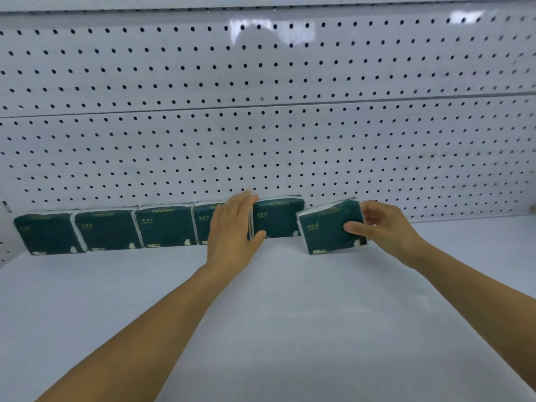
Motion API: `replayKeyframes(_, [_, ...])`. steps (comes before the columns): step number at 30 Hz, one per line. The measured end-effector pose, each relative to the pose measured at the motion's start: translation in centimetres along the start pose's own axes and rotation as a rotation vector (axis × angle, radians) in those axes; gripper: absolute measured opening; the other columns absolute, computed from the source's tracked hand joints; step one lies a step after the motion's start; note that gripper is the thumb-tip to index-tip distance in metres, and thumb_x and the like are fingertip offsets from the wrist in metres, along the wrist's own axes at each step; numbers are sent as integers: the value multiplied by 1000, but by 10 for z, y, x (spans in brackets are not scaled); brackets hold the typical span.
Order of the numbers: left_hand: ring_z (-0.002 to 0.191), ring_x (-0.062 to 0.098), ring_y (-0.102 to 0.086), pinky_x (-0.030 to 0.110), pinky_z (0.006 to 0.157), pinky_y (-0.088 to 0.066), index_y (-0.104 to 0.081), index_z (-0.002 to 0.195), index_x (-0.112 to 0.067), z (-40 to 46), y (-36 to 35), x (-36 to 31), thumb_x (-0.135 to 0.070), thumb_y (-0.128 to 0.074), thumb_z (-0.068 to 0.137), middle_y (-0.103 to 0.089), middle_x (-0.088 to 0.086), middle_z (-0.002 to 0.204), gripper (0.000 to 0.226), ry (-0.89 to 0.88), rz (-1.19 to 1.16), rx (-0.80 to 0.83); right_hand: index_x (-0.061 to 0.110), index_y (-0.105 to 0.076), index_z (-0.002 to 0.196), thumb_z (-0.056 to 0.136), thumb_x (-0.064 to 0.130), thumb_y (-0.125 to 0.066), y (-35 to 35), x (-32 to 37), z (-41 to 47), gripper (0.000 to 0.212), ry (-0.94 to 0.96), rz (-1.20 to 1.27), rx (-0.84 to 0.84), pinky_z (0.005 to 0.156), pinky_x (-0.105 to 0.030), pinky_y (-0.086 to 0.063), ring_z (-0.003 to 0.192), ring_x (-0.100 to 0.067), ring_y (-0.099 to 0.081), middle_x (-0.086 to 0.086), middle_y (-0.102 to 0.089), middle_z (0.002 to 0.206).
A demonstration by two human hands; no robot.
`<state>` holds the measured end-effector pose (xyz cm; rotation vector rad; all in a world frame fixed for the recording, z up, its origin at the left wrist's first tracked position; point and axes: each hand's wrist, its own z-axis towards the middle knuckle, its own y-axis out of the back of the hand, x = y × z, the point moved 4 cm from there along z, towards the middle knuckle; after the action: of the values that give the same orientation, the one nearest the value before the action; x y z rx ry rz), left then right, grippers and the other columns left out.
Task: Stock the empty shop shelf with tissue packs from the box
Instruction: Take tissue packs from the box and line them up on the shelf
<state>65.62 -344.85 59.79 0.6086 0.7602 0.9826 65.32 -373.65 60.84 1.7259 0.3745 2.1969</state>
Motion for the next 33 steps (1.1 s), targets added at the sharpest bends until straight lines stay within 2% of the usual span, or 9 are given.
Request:
replayKeyframes(2, [148,18,-22,42,121,-9,-33,150,-22,7,-15,1,-33,-74,84,-28,-3,159,80,-151,198,29,9,-65,98,85,9,-71,6,-18,10,14,-40,20,-85,55,-15,-49,76,-8,-63,0,-69,89])
replayKeyframes(6, [141,22,-38,52,119,-22,-37,149,-16,18,-34,-3,-33,-84,70,-42,2,152,93,-316,425,47,12,-67,101,85,11,-71,11,-38,29,17,-30,-13,-164,61,-22,-49,79,-13,-60,1,-68,92])
replayKeyframes(14, [132,22,-45,51,118,-26,-39,146,-15,24,-44,-1,-11,-82,64,-49,2,142,92,-360,451,20,13,-51,109,83,18,-75,-2,-44,50,36,-34,-114,-260,64,-22,-48,79,-13,-56,-1,-59,96])
replayKeyframes(22, [130,22,-44,52,118,-24,-39,146,-15,24,-49,1,-6,-79,66,-48,2,141,89,-329,489,38,13,-50,106,88,17,-69,-11,-40,44,27,-30,-153,-274,54,-11,-42,60,5,-56,4,-58,93])
replayKeyframes(25, [133,22,-44,52,119,-20,-38,147,-16,24,-45,-1,-14,-77,69,-47,2,144,87,-315,479,72,15,-47,115,89,22,-68,-11,-41,43,35,-74,-163,-227,62,-14,-42,78,0,-58,0,-59,107])
replayKeyframes(27, [141,22,-35,52,120,-10,-31,151,-20,23,-37,-6,-24,-74,76,-38,1,152,86,-279,460,117,14,-37,133,88,28,-68,-11,-40,41,56,-122,-165,-182,81,-27,-47,104,-15,-57,-4,-52,127])
replayKeyframes(29, [148,20,-20,50,120,2,-18,155,-24,19,-23,-10,-37,-66,86,-25,0,160,85,-211,433,162,13,-23,147,87,32,-69,-9,-36,34,78,-146,-215,-159,101,-41,-42,129,-25,-43,-8,-37,146])
replayKeyframes(31, [151,19,-10,49,120,7,-8,157,-26,8,-3,-14,-47,-56,93,-12,-2,164,82,-157,430,177,13,-20,150,88,32,-67,-8,-24,22,80,-116,-335,-144,107,-46,-36,136,-29,-33,-11,-28,152])
replayKeyframes(33, [150,20,-14,50,122,-1,-7,157,-26,-12,20,-18,-51,-50,95,-12,-2,164,80,-144,411,158,15,-26,148,90,34,-63,-11,-8,3,71,-18,-466,-128,104,-45,-36,133,-29,-34,-10,-28,150])
